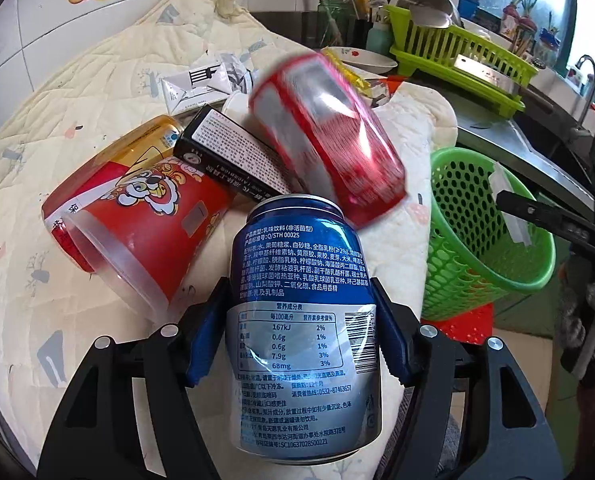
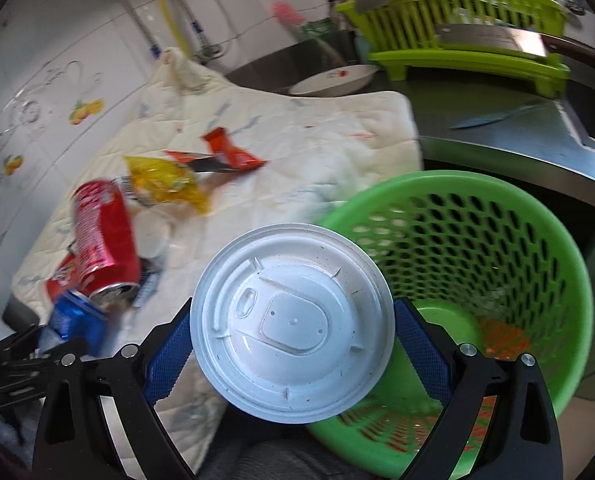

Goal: Collect trash
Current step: 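Carry the lid into the green basket and open the right tool while the left grasps the blue can, then lift the blue can with the left tool and drop it into the green basket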

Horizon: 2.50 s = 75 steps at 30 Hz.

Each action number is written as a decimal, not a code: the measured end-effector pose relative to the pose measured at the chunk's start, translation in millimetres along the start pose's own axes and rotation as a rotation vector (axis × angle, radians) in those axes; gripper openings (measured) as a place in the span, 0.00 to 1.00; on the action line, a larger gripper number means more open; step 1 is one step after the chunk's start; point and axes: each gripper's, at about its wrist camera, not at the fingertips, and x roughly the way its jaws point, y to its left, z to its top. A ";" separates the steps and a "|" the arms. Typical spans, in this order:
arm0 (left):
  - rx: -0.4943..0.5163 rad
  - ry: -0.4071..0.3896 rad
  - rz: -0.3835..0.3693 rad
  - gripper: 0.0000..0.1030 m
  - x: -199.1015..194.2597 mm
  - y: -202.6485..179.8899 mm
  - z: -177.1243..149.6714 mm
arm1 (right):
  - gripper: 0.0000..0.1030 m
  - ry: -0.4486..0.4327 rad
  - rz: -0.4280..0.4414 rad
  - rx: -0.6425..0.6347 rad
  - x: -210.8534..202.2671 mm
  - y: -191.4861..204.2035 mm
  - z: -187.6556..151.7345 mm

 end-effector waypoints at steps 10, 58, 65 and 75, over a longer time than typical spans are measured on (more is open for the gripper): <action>0.002 -0.007 -0.006 0.64 -4.3 1.0 -1.8 | 0.89 0.050 -0.104 0.040 18.8 -25.7 -9.8; 0.000 -0.099 -0.029 0.64 -48.0 6.6 0.1 | 0.91 -0.036 -0.010 -0.113 -24.3 48.1 3.7; 0.046 -0.116 -0.094 0.64 -52.6 -19.9 13.0 | 0.91 -0.079 -0.037 -0.090 -51.3 42.3 -0.6; 0.161 -0.059 -0.255 0.64 -13.2 -110.1 47.3 | 0.91 -0.141 -0.141 -0.005 -104.3 -19.8 -14.9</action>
